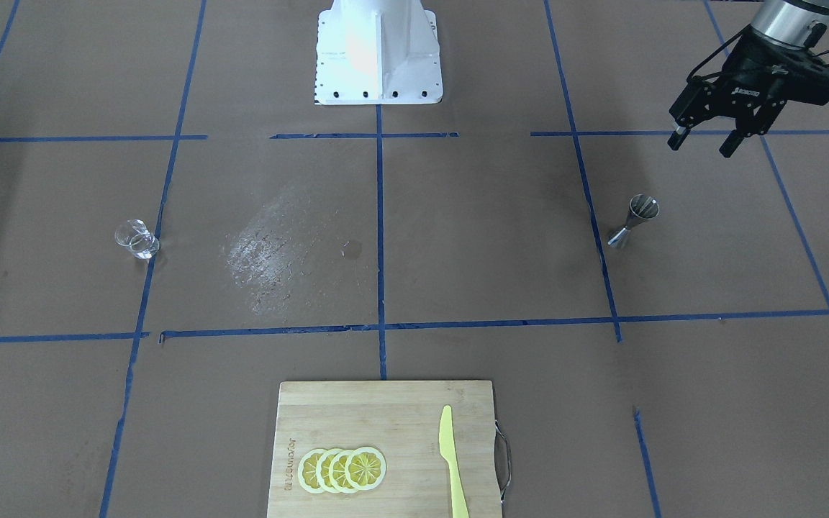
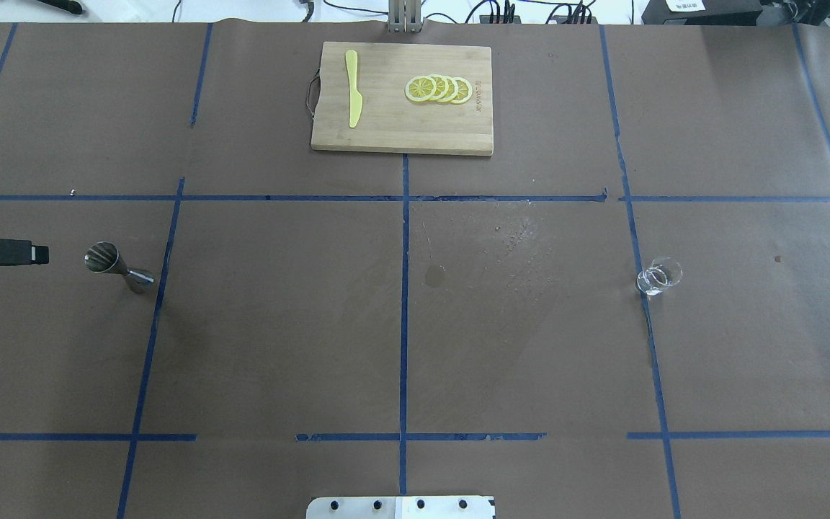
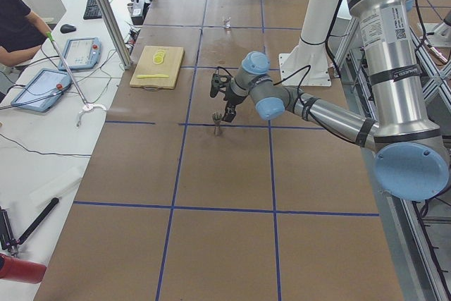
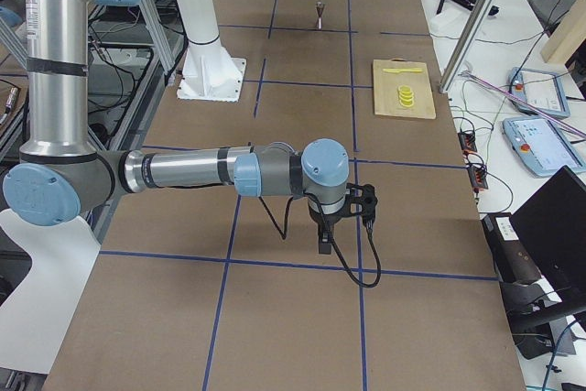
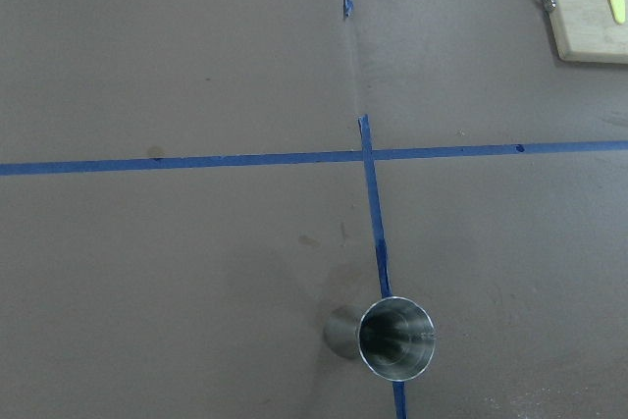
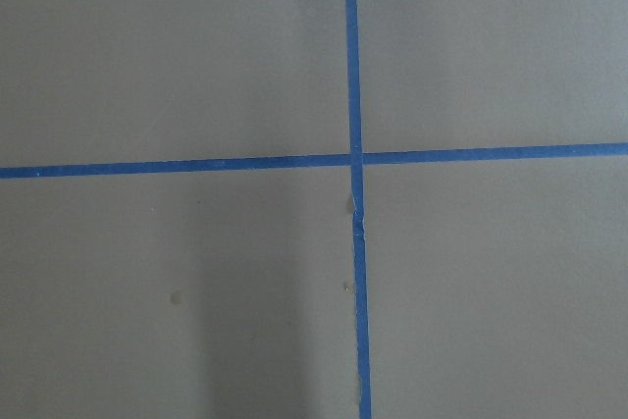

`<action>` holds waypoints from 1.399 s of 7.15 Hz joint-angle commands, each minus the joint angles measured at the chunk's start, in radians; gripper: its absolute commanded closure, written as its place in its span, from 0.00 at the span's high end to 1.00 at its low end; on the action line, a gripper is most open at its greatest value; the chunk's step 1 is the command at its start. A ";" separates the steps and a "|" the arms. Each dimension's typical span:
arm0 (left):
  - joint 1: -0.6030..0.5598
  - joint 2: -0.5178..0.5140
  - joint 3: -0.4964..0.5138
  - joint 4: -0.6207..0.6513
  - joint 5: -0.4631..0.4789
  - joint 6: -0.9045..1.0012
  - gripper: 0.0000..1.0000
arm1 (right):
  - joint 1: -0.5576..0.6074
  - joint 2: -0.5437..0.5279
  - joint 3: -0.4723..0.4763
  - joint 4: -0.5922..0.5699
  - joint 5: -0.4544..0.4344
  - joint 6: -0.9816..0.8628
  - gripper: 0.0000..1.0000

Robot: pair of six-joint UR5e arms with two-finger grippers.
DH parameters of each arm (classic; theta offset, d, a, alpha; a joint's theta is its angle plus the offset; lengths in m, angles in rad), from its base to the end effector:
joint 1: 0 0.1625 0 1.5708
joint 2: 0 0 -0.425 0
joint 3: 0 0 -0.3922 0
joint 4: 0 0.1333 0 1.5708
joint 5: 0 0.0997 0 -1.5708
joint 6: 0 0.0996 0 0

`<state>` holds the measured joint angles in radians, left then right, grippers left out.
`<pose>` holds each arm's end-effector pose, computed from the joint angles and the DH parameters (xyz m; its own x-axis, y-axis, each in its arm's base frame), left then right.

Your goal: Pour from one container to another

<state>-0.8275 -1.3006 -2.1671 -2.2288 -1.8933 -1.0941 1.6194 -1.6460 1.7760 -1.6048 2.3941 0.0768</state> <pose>0.1903 -0.3574 0.4157 0.5713 0.0215 -0.8204 0.2898 0.9300 0.2262 0.0827 -0.4592 0.5933 0.6767 0.0392 0.7352 -0.1006 0.9941 0.0396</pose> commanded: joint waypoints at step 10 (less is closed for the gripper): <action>0.556 -0.014 0.130 0.034 0.945 -0.400 1.00 | -0.205 -0.034 0.241 0.125 -0.122 0.467 1.00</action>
<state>-0.2974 -1.2888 -2.0845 -2.1954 -1.0008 -1.4815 1.4662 -1.6628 1.9813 -1.5564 2.2978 0.4267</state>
